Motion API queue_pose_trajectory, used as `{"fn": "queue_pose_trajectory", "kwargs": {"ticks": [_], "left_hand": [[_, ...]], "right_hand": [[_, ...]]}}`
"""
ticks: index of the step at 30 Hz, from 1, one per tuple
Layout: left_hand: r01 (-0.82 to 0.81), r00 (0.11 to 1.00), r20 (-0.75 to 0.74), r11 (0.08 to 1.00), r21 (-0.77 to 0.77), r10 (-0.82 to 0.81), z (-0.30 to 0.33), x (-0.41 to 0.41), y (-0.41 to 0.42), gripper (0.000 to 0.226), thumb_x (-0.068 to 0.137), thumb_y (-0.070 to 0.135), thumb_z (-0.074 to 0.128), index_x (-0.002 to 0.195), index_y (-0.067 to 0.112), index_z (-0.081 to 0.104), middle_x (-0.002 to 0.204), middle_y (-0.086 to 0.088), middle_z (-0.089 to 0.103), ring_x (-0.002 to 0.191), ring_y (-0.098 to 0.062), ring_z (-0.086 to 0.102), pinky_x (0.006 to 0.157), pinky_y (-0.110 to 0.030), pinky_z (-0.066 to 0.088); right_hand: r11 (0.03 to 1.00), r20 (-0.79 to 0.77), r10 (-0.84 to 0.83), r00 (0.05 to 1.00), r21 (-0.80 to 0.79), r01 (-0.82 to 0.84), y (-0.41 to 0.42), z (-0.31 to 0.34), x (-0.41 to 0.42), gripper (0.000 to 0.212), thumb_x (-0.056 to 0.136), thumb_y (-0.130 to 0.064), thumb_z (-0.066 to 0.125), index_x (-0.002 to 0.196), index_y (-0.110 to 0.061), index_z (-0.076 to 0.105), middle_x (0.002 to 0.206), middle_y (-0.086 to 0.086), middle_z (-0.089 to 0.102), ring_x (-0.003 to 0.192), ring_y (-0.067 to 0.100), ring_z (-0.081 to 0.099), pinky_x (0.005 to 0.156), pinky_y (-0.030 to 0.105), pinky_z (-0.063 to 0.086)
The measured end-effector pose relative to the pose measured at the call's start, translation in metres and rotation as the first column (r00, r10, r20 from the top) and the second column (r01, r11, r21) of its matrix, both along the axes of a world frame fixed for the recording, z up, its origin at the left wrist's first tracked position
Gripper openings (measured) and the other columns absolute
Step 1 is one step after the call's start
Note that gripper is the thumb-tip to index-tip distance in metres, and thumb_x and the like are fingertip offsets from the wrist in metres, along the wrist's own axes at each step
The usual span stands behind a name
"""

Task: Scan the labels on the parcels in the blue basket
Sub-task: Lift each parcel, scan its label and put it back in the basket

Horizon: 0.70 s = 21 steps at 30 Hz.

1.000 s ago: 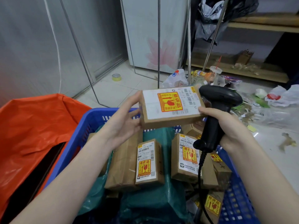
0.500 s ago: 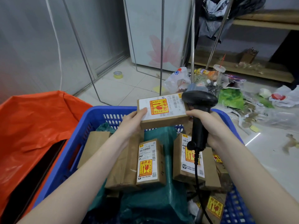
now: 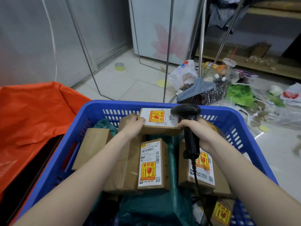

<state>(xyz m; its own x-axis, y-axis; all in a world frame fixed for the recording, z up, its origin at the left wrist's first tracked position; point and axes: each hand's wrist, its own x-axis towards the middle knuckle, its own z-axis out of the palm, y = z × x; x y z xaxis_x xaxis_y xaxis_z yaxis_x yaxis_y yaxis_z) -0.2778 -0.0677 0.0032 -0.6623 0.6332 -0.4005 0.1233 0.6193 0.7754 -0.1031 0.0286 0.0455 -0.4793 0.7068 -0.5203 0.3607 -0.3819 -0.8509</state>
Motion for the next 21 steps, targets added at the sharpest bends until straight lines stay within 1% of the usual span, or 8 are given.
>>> {"fn": "queue_pose_trajectory", "kwargs": {"ticks": [3,6,10,13,15,18,19,21], "left_hand": [[0.032,0.994,0.104,0.999,-0.027,-0.029,0.000,0.007,-0.004,0.045,0.098,0.031,0.038,0.140,0.014,0.039,0.145,-0.008,0.045,0.128,-0.026,0.045,0.105,-0.041,0.040],[0.055,0.990,0.131,0.997,-0.057,-0.047,-0.005,0.008,-0.004,0.046,0.099,0.031,0.036,0.141,0.011,0.038,0.147,-0.009,0.042,0.131,-0.026,0.042,0.107,-0.039,0.037],[0.033,0.984,0.179,0.995,-0.090,-0.016,-0.002,0.009,-0.003,0.052,0.098,0.037,0.036,0.142,0.009,0.035,0.146,-0.010,0.042,0.130,-0.026,0.042,0.104,-0.038,0.039],[0.024,0.984,0.180,0.995,-0.093,-0.007,-0.003,0.008,-0.003,0.051,0.097,0.039,0.038,0.140,0.011,0.038,0.143,-0.008,0.045,0.127,-0.026,0.045,0.104,-0.037,0.041],[0.049,0.989,0.141,0.997,-0.066,-0.039,-0.001,0.008,-0.005,0.046,0.095,0.040,0.040,0.134,0.015,0.046,0.135,-0.005,0.052,0.121,-0.024,0.051,0.103,-0.039,0.042],[0.036,0.999,-0.018,0.999,0.007,-0.036,0.003,0.006,-0.003,0.028,0.091,0.041,0.046,0.102,0.020,0.060,0.108,-0.003,0.067,0.101,-0.018,0.061,0.096,-0.045,0.049],[0.029,0.998,-0.049,0.999,0.024,-0.028,0.005,0.005,-0.003,0.029,0.089,0.044,0.046,0.101,0.022,0.060,0.107,-0.001,0.067,0.101,-0.018,0.061,0.095,-0.045,0.049],[0.022,0.997,-0.077,0.999,0.026,-0.020,0.017,0.009,-0.003,0.046,0.086,0.052,0.043,0.122,0.026,0.055,0.122,0.002,0.062,0.113,-0.018,0.056,0.097,-0.044,0.047]], "right_hand": [[1.000,0.000,0.000,1.000,-0.014,0.000,0.000,-0.003,0.001,0.008,0.081,-0.008,0.063,0.088,-0.009,0.059,0.086,0.012,0.063,0.085,0.024,0.061,0.094,0.049,0.051],[0.999,-0.001,-0.006,1.000,-0.048,0.006,0.001,-0.005,0.003,0.010,0.080,-0.007,0.064,0.089,-0.009,0.061,0.094,0.016,0.063,0.094,0.027,0.061,0.096,0.051,0.050],[0.998,0.001,-0.007,1.000,-0.057,0.007,0.002,-0.006,0.003,0.007,0.079,-0.008,0.065,0.083,-0.010,0.060,0.080,0.010,0.062,0.087,0.025,0.061,0.098,0.050,0.049],[0.999,0.009,-0.002,1.000,-0.040,0.003,0.001,-0.005,0.003,0.008,0.079,-0.008,0.065,0.085,-0.009,0.061,0.077,0.009,0.062,0.081,0.023,0.060,0.096,0.047,0.050],[1.000,0.009,0.011,1.000,-0.030,-0.010,0.001,-0.003,0.004,0.009,0.080,-0.008,0.065,0.088,-0.009,0.061,0.080,0.009,0.062,0.082,0.023,0.060,0.093,0.044,0.050],[1.000,-0.006,0.020,1.000,-0.022,-0.020,0.001,-0.001,0.005,0.013,0.079,-0.010,0.065,0.091,-0.010,0.061,0.085,0.010,0.064,0.085,0.025,0.061,0.091,0.044,0.050],[1.000,-0.014,0.012,1.000,-0.023,-0.013,0.002,0.000,0.005,0.015,0.079,-0.011,0.065,0.093,-0.011,0.061,0.086,0.010,0.065,0.085,0.025,0.062,0.091,0.044,0.051],[1.000,-0.026,-0.008,1.000,-0.024,0.008,0.004,0.002,0.006,0.013,0.079,-0.014,0.066,0.092,-0.011,0.062,0.087,0.009,0.066,0.085,0.025,0.063,0.088,0.044,0.053]]}}
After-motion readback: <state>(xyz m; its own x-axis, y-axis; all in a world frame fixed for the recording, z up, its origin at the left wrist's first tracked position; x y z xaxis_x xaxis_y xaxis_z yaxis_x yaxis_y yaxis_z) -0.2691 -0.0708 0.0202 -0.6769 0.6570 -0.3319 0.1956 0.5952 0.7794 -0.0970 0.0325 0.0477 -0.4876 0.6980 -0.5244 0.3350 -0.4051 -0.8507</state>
